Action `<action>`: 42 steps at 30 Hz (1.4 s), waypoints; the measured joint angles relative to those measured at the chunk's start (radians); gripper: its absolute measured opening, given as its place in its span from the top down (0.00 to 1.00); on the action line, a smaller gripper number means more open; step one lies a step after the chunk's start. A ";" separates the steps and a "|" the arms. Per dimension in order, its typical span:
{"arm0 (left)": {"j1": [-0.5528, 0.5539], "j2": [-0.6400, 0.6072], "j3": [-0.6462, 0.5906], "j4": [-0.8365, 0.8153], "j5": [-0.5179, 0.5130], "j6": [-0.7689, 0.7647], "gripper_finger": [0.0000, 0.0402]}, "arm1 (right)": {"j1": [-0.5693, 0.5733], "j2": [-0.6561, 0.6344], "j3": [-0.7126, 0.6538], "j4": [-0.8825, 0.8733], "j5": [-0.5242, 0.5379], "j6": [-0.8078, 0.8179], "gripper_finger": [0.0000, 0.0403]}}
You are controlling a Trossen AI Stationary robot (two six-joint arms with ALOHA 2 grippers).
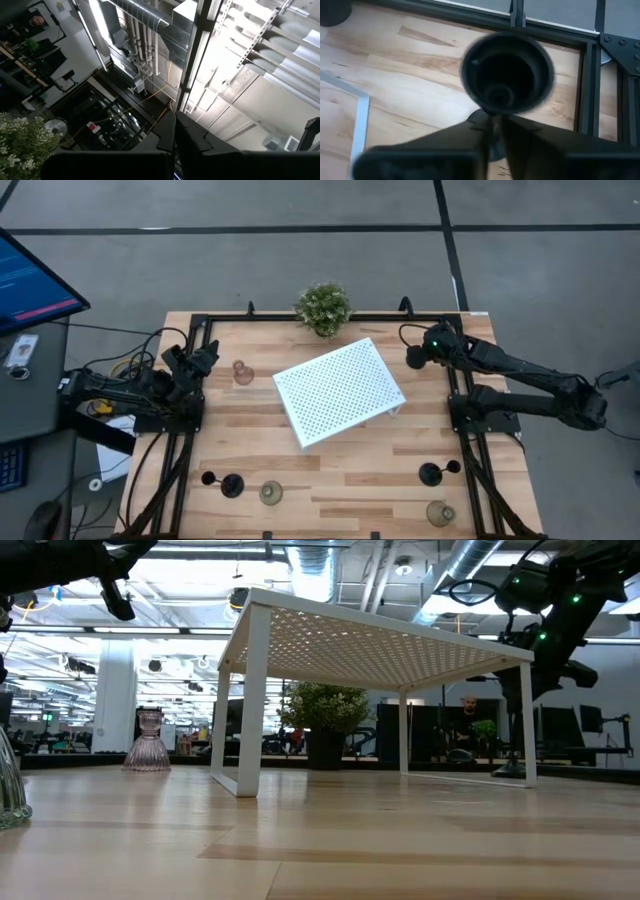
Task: Pick & Place candle stick holders
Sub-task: Put the top right black candle holder onto the shelf
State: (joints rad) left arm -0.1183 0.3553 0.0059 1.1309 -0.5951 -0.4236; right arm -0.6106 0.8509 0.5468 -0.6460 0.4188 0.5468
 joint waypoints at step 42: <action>0.000 0.000 0.000 0.000 0.000 0.000 0.98 | 0.191 -0.185 0.319 -0.417 -0.160 0.147 0.95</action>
State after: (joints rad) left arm -0.1182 0.3553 0.0059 1.1305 -0.5949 -0.4236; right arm -0.4194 0.6664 0.8659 -1.0626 0.2583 0.6936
